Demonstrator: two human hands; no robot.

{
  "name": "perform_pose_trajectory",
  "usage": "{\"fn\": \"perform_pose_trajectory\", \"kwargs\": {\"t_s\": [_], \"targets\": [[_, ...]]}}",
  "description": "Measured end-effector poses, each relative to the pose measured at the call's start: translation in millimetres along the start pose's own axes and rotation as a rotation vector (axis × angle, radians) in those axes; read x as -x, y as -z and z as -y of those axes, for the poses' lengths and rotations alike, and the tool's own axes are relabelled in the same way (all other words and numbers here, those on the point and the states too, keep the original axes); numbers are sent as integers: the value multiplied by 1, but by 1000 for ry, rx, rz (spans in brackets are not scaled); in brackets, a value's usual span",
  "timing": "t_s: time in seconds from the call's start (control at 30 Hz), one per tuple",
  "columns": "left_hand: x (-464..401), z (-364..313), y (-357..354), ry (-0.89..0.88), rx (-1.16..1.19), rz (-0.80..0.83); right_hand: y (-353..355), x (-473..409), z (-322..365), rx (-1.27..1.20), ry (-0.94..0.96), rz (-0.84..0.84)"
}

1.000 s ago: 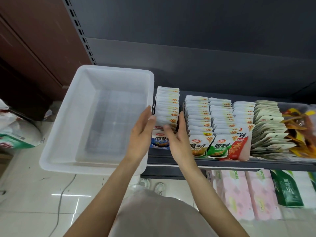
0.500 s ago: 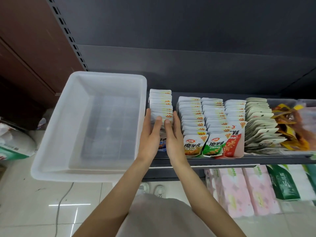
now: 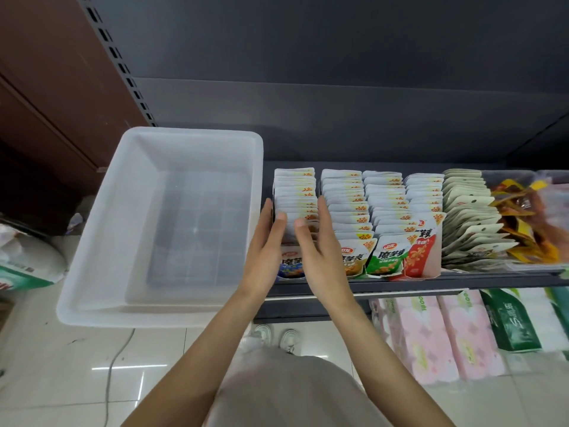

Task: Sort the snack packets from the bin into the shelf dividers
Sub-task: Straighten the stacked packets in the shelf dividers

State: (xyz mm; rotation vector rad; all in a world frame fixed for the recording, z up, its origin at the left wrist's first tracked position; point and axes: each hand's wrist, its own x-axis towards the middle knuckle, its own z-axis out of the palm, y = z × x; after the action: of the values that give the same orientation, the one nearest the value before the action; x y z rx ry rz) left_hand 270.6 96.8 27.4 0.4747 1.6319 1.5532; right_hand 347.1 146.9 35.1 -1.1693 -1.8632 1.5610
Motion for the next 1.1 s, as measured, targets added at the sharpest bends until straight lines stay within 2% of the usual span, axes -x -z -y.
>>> {"fn": "perform_pose_trajectory", "kwargs": {"t_s": [0.1, 0.23, 0.43, 0.7, 0.77, 0.9, 1.0, 1.1], "targets": [[-27, -9, 1, -20, -36, 26, -3, -19, 4, 98, 47, 16], [-54, -4, -3, 30, 20, 104, -8, -45, 10, 237, -9, 20], [-54, -12, -3, 52, 129, 73, -7, -46, 17, 298, 30, 68], [-58, -14, -13, 39, 95, 41, 0, -76, 33, 436, 24, 135], [-56, -18, -12, 19, 53, 36, 7, -76, 37, 460, 69, 137], [-44, -24, 10, -46, -85, 25, 47, -72, 36, 623, 272, 104], [-30, -8, 26, -38, -145, 122, 67, -82, 28, 780, 399, 182], [-21, 9, 24, -62, -286, 218, 66, -108, 26, 886, 426, 318]]}}
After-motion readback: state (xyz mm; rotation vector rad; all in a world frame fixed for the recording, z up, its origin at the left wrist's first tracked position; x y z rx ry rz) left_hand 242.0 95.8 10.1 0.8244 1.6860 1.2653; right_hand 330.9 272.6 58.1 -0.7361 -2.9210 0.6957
